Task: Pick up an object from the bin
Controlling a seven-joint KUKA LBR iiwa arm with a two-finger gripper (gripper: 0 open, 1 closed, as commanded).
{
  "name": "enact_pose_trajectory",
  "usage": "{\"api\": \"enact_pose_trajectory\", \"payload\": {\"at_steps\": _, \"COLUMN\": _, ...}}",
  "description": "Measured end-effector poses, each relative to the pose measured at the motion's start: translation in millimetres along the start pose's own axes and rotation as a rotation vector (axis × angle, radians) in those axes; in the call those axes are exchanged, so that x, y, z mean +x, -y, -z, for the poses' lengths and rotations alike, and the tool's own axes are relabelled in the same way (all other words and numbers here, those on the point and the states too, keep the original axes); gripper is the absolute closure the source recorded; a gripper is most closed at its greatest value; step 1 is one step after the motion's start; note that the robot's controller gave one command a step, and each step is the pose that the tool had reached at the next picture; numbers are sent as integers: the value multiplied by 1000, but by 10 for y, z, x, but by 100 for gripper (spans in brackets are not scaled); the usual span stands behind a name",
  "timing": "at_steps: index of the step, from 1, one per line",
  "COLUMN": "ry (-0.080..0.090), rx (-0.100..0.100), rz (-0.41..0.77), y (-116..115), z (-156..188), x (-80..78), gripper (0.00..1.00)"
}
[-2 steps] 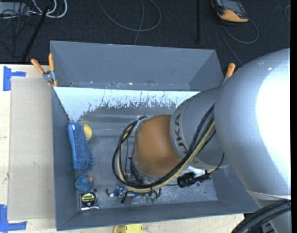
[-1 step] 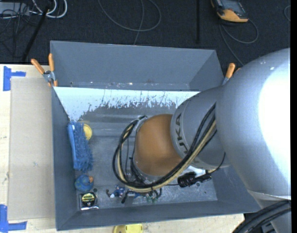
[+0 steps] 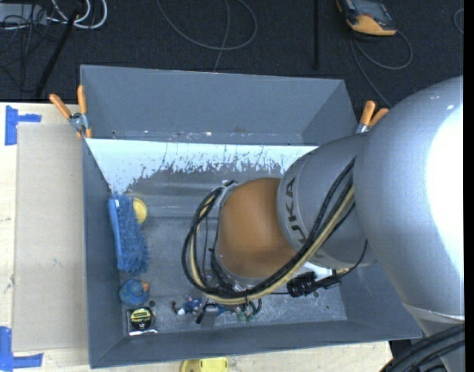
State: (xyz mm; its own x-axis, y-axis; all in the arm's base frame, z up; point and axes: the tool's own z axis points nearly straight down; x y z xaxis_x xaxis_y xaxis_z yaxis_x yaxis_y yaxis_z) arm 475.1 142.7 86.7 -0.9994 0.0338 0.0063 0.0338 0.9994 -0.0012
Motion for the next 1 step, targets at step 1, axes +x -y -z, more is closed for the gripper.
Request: {"api": "enact_pose_trajectory", "payload": {"at_steps": 1, "ry": -3, "rx": 1, "rz": 0, "y": 3, "z": 178, "x": 5, "gripper": 100}}
